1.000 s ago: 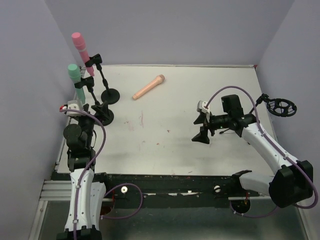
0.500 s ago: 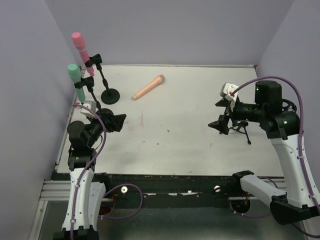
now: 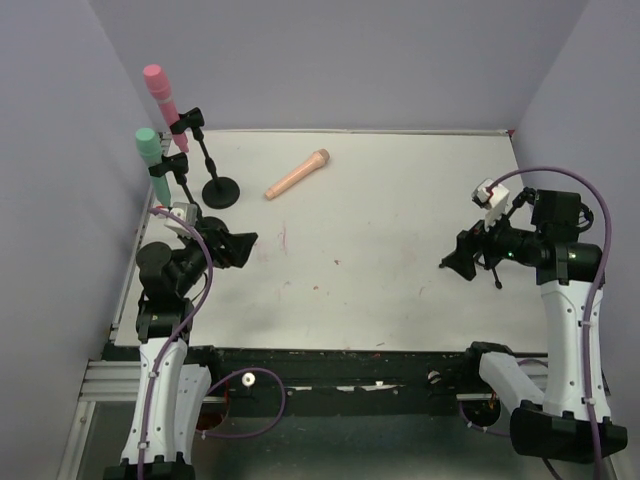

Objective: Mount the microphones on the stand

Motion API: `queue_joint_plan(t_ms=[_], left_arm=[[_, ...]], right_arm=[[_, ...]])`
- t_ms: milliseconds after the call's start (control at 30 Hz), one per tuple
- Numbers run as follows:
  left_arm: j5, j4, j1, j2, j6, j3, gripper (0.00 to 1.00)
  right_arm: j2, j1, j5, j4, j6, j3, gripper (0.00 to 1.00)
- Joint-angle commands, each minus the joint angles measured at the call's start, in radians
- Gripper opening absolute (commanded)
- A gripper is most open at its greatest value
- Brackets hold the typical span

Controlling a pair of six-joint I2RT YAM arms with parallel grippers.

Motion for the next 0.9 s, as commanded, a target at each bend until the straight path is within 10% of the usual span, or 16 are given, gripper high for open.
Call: queue_joint_plan(t_ms=[0, 867], left_arm=[[0.028, -0.016, -0.021, -0.007, -0.010, 0.036, 0.99], [0.028, -0.028, -0.023, 0.000, -0.013, 0.039, 0.99]], right_arm=[[-0.027, -0.030, 0.130, 0.016, 0.041, -0.073, 1.00], [-0.014, -0.034, 0.680, 0.591, 0.308, -0.288, 1.00]])
